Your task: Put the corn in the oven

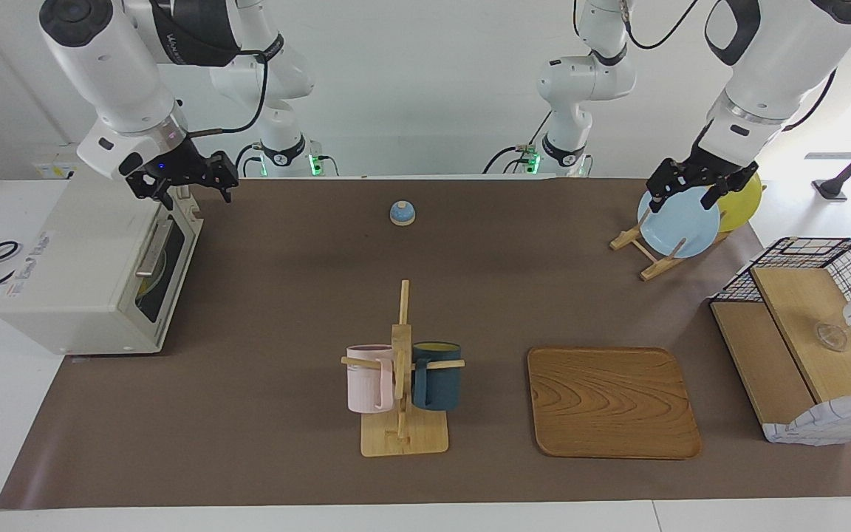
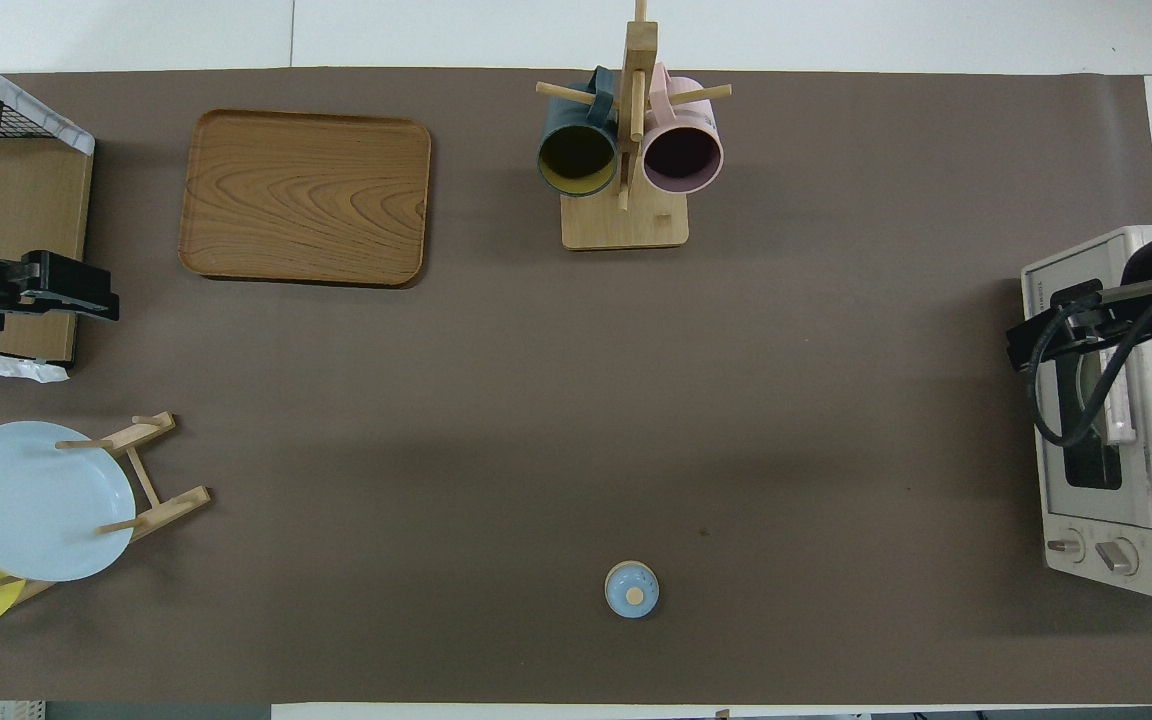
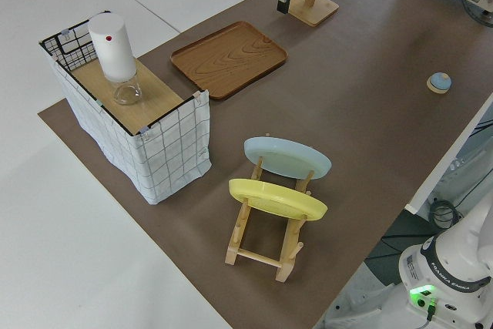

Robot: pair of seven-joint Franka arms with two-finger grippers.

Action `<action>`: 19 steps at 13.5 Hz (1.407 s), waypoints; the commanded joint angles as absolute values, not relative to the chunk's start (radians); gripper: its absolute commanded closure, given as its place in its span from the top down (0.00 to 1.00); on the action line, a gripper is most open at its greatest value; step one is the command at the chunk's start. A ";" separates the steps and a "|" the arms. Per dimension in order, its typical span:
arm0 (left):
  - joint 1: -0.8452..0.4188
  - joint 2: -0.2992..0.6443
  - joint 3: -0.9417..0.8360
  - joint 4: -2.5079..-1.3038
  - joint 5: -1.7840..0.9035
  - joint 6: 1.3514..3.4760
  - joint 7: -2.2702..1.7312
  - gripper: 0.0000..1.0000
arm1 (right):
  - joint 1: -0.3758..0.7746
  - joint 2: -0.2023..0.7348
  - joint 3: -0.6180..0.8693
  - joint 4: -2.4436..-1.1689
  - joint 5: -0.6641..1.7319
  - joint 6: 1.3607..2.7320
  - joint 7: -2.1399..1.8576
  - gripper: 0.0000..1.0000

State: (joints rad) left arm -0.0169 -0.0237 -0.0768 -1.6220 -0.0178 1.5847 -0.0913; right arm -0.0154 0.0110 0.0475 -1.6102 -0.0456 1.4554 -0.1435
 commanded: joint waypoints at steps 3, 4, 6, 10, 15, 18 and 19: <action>-0.008 -0.031 -0.081 -1.612 0.000 1.563 -0.084 1.00 | 0.050 -0.014 0.029 -1.595 -0.026 1.436 -0.103 1.00; -0.008 -0.031 -0.083 -1.612 0.000 1.563 -0.084 1.00 | 0.067 -0.027 0.019 -1.598 -0.029 1.430 -0.072 1.00; -0.008 -0.031 -0.083 -1.612 0.000 1.563 -0.084 1.00 | 0.075 -0.037 0.014 -1.612 -0.028 1.434 -0.057 1.00; -0.008 -0.031 -0.083 -1.612 0.000 1.563 -0.084 1.00 | 0.075 -0.069 0.012 -1.652 -0.026 1.460 -0.055 1.00; -0.008 -0.031 -0.081 -1.612 0.000 1.563 -0.084 1.00 | 0.039 -0.055 0.012 -1.640 -0.020 1.463 -0.029 1.00; -0.008 -0.031 -0.083 -1.612 0.000 1.563 -0.084 1.00 | 0.028 -0.049 0.014 -1.637 -0.020 1.466 -0.029 1.00; -0.008 -0.031 -0.081 -1.612 0.000 1.563 -0.084 1.00 | 0.020 -0.046 0.014 -1.629 -0.018 1.463 -0.029 1.00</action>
